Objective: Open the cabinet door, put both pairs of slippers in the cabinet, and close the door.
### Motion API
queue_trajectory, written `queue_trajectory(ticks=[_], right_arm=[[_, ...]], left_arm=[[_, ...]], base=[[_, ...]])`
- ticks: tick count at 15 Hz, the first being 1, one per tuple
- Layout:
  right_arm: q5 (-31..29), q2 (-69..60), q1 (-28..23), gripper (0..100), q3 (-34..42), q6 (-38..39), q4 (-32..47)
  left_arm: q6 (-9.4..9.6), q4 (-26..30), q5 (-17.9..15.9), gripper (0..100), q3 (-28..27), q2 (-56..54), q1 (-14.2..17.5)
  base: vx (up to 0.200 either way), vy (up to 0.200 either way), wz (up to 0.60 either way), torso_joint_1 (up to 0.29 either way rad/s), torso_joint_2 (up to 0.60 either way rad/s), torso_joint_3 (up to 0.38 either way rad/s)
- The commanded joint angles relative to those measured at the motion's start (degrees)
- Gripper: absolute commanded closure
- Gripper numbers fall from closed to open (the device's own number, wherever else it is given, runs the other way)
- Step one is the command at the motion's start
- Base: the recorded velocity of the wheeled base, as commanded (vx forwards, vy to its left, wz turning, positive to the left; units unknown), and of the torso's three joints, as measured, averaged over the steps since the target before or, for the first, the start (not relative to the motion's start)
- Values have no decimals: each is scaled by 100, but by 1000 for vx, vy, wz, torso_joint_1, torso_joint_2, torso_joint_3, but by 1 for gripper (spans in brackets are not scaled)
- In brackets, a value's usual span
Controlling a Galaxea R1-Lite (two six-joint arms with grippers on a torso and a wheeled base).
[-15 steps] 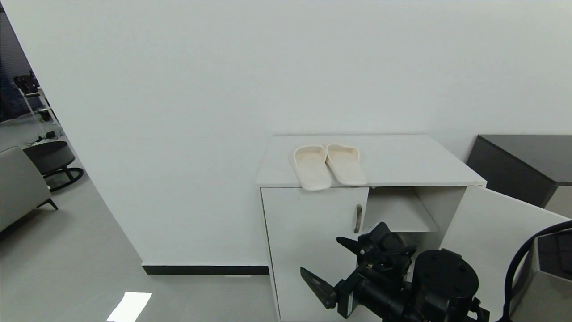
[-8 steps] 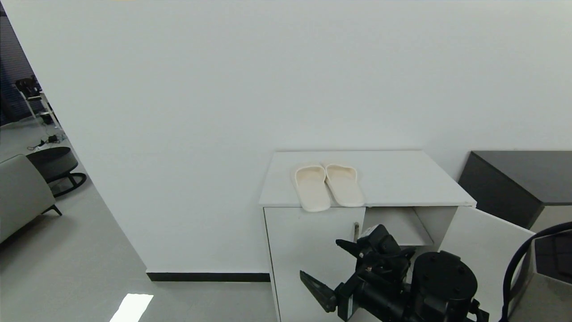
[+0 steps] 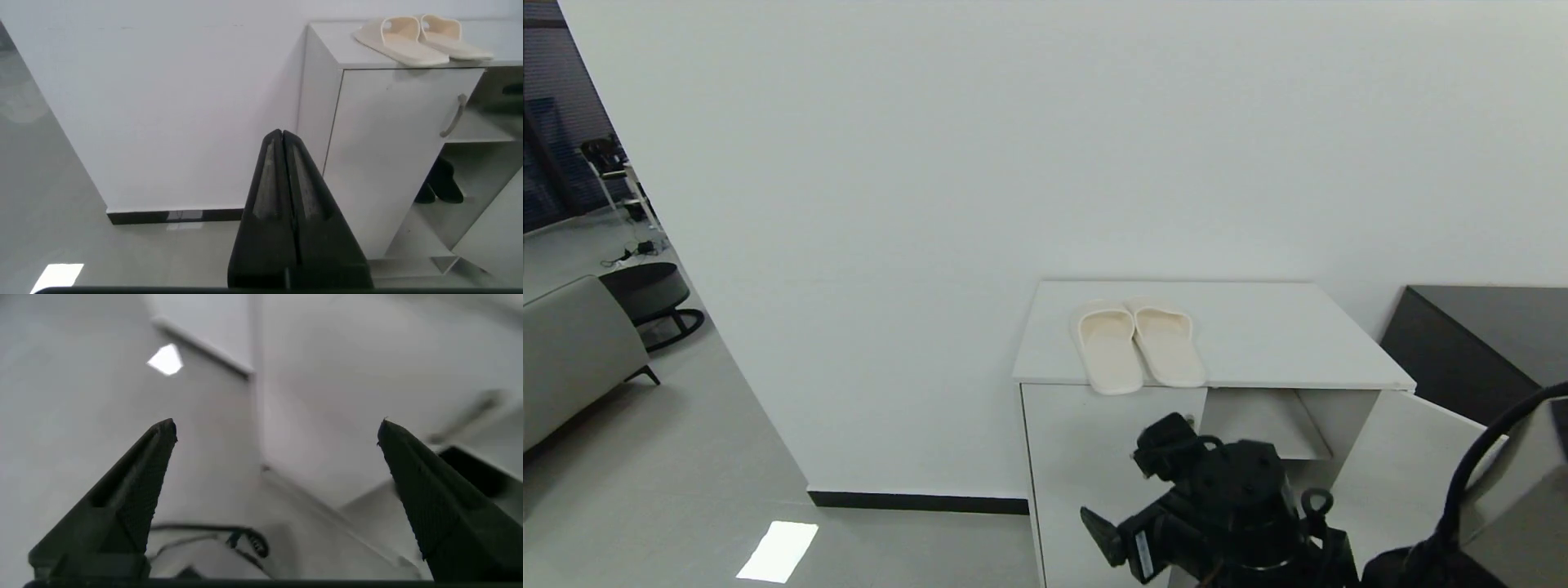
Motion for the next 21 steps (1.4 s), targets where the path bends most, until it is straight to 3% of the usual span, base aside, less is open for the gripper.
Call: queue_trajectory(ticks=[1,2,6,9,10,12,14,21], right_arm=[[-1654,-607,196,0,-1719,522,1752],[-2085,-475,161,0,-1947,513,1752],[-2489,-291,-331,0,-1982,513,1752],[-2269,-80,-595,0,-1982,540,1646],[-1839,87,-735,0,-1903,478,1224],[-1575,307,-911,0,-1903,267,864],[-1566,544,-990,0,-2070,188,802],[-1259,1318,-1280,0,-2809,-14,820]], left_arm=[[10,-1,-2,100,0,9,-1],[19,-1,7,100,0,9,-1],[10,-1,7,100,0,9,-1],[28,-1,7,100,0,9,-1],[36,-1,-2,100,0,9,-1],[28,-1,-2,100,0,9,-1],[19,-1,-2,100,0,9,-1],[1,-1,7,100,0,9,-1]], base=[[0,0,0,0,0,0],[0,0,0,0,0,0],[0,0,0,0,0,0],[67,0,0,1,-1,1],[200,0,0,-2,2,2],[200,0,0,-7,-10,2],[200,0,0,10,-5,0],[0,0,0,0,0,0]])
